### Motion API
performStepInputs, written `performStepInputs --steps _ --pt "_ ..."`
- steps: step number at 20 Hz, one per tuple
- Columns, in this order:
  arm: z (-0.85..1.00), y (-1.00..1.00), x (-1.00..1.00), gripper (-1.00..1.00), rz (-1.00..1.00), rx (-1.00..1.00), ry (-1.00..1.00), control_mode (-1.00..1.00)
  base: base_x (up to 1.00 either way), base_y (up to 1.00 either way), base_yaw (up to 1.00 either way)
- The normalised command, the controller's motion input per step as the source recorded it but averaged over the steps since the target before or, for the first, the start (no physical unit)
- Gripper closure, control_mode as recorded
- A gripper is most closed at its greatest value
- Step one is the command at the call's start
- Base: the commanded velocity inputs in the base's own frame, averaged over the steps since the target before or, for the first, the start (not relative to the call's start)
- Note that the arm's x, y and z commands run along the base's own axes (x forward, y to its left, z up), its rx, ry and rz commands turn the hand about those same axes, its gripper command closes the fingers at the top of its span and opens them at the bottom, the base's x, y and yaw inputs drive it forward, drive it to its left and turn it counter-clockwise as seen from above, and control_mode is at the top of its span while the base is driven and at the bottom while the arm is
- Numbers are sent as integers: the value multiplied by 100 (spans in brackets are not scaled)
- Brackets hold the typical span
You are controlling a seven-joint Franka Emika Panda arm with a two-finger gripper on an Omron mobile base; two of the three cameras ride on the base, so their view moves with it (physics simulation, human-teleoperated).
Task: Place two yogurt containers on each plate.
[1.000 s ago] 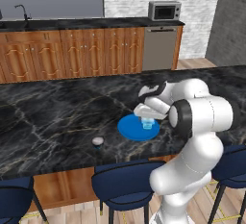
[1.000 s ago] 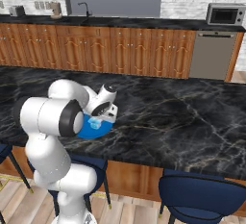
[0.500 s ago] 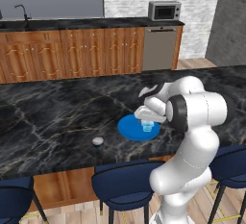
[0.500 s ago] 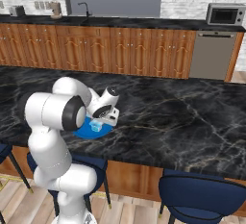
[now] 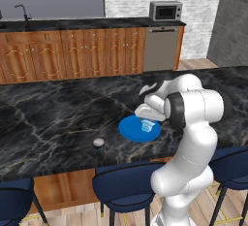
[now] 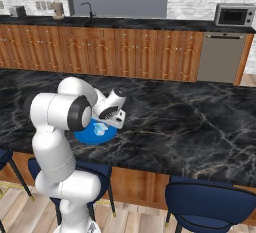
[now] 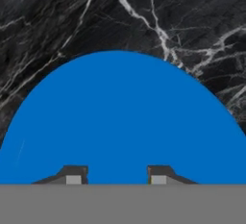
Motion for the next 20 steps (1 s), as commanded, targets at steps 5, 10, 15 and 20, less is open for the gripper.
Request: performStepInputs --steps 5,10,15,20 --pt "0 4 0 -100 0 0 0 -100 0 0 0" --pt "24 9 0 -100 0 -1 0 -100 0 0 0" --pt "85 12 -14 -100 0 -2 0 -100 0 0 0" --pt "76 23 -57 -100 1 -9 -1 -100 0 0 0"
